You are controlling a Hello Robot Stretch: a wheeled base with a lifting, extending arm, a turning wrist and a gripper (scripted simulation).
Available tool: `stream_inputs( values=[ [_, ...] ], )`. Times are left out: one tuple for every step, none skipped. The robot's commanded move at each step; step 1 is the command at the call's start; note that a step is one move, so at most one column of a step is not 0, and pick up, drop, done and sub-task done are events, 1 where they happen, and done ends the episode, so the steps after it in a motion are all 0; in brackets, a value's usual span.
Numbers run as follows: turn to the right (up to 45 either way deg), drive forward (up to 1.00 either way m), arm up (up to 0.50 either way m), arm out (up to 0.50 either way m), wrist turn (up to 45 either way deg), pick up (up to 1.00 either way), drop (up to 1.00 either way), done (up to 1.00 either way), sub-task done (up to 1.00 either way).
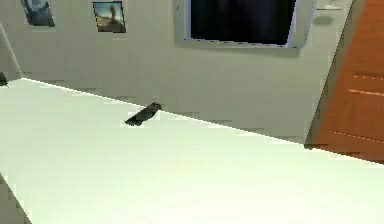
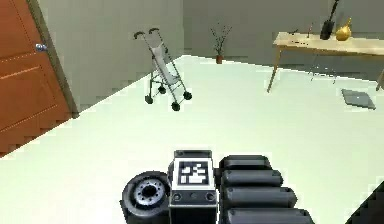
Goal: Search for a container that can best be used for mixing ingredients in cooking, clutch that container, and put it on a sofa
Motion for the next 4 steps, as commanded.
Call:
stream_inputs(
  values=[
    [45.0, 0.00, 0.00, 0.00, 0.0, 0.00, 0.00, 0.00, 0.00],
    [18.0, 0.00, 0.00, 0.00, 0.0, 0.00, 0.00, 0.00, 0.00],
    [45.0, 0.00, 0.00, 0.00, 0.0, 0.00, 0.00, 0.00, 0.00],
    [45.0, 0.00, 0.00, 0.00, 0.0, 0.00, 0.00, 0.00, 0.00]
  ],
)
